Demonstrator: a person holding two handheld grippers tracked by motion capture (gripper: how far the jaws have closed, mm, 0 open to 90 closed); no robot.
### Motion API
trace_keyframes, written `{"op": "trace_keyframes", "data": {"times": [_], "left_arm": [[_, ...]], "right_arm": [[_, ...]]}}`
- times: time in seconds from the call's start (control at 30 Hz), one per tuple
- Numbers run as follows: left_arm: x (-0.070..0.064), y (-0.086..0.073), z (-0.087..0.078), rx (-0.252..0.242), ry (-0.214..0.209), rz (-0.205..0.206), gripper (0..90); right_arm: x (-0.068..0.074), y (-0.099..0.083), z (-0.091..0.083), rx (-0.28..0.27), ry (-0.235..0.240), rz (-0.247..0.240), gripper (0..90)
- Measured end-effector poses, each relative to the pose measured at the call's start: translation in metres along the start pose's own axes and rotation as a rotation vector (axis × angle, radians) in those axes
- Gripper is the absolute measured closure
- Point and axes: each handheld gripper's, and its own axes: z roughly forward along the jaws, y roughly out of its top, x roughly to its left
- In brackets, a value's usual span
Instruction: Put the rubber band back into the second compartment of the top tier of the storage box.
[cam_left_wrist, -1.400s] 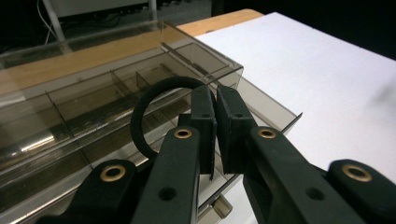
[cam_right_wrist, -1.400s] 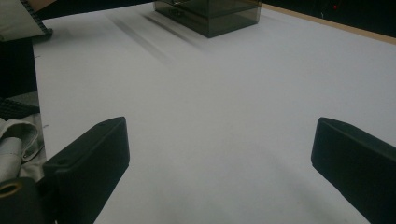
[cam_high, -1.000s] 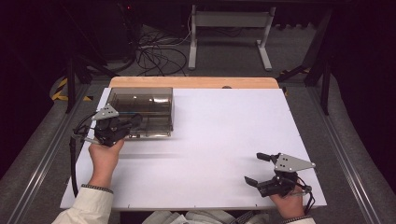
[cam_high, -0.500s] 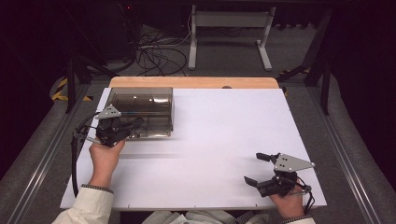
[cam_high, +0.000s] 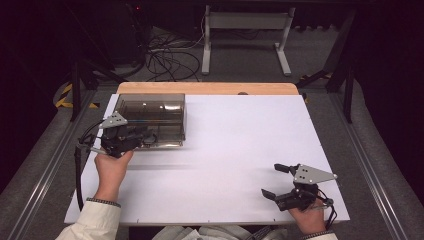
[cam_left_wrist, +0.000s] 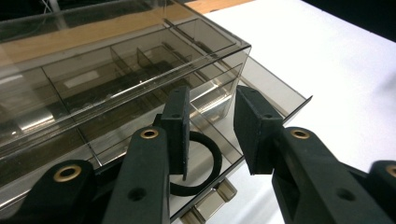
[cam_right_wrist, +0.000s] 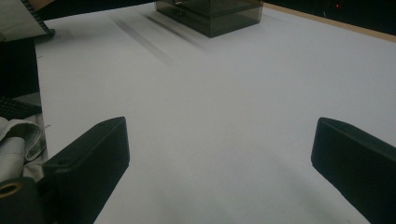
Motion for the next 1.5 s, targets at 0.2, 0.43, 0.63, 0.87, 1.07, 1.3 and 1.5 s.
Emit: {"op": "trace_keyframes", "data": {"times": [0.2,0.43,0.63,0.87,1.07,1.3,1.5], "left_arm": [[-0.003,0.002,-0.004,-0.018,-0.003,0.007,63.1],[-0.006,0.003,-0.008,-0.032,-0.001,0.014,61.7],[-0.007,0.004,-0.011,-0.039,-0.004,0.022,61.2],[-0.009,0.005,-0.014,-0.051,-0.006,0.026,60.1],[-0.018,0.008,-0.022,-0.073,-0.020,0.053,53.2],[-0.033,0.008,-0.037,-0.120,-0.057,0.100,38.3],[-0.040,0.009,-0.044,-0.123,-0.078,0.099,32.7]], "right_arm": [[0.000,0.000,-0.001,-0.001,-0.001,0.000,4.9],[0.000,0.000,0.000,0.001,0.000,0.004,4.9],[0.001,0.000,0.000,0.002,-0.001,0.000,4.9],[0.001,0.000,0.001,0.002,0.002,0.000,4.9],[0.001,0.000,0.000,-0.001,0.000,0.003,4.9],[0.001,0.000,0.000,0.001,0.001,0.001,4.9],[0.001,0.000,0.000,0.000,0.003,0.002,4.9]]}}
